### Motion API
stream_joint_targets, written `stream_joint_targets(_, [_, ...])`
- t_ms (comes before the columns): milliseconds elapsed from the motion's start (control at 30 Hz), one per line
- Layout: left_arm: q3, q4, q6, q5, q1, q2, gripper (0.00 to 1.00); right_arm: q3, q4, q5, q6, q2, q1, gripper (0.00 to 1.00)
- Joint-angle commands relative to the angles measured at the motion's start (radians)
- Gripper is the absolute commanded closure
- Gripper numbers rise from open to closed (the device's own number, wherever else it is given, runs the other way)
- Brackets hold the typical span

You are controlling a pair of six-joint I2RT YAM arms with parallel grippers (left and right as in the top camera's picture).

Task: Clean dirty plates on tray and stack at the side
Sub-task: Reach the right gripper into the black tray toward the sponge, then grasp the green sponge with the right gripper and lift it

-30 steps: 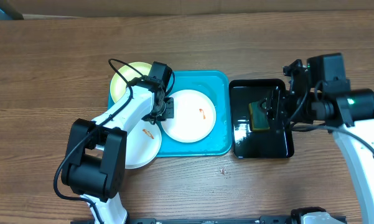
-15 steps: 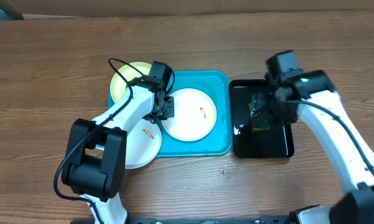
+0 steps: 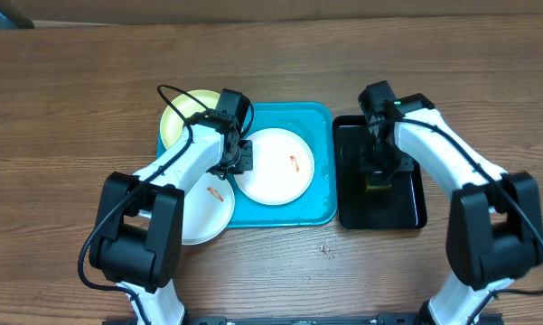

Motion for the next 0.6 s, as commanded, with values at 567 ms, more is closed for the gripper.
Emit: stream_joint_targets(567, [-0.008,-0.002,-0.007,-0.011,-0.002,0.008,0.84,0.057,0.042,-0.047,-0.009,0.101,-0.014,0.86])
